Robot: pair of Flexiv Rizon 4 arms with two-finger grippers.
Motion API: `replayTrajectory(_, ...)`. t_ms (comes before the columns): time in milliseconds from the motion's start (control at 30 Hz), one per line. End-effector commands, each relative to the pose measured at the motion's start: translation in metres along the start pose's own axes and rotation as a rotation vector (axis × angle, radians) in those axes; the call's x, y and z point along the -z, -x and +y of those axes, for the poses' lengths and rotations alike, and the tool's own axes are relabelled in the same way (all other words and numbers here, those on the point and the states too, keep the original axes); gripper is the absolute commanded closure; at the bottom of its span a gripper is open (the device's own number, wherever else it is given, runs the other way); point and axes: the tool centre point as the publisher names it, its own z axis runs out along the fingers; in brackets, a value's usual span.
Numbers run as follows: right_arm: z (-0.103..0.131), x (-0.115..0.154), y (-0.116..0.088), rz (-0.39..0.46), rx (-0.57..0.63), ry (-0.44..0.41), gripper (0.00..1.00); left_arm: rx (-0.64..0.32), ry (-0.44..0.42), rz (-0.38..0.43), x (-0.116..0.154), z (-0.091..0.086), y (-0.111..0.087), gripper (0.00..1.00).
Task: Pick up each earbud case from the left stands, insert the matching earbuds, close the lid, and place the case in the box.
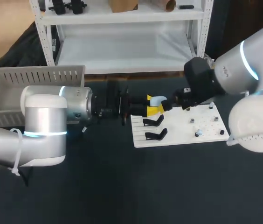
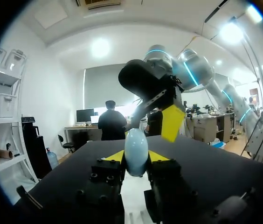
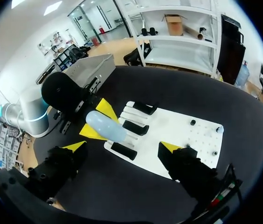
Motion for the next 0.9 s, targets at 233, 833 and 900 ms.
replayTrajectory(233, -0.0045, -0.0052, 0.0058, -0.002, -0.014, -0.005, 0.0, -0.002, -0.001, -0.004, 0.0001, 0.0011, -0.0015, 1.0)
replayTrajectory(833, -0.0101, -0.0074, 0.0119, -0.004, -0.02, -0.017, 0.0, -0.002, -0.001, -0.004, 0.0001, 0.0011, -0.0015, 1.0)
replayTrajectory(900, -0.0107, -0.007, 0.0126, -0.006, -0.021, -0.018, 0.0, -0.002, -0.001, -0.004, 0.0001, 0.0011, -0.0015, 1.0)
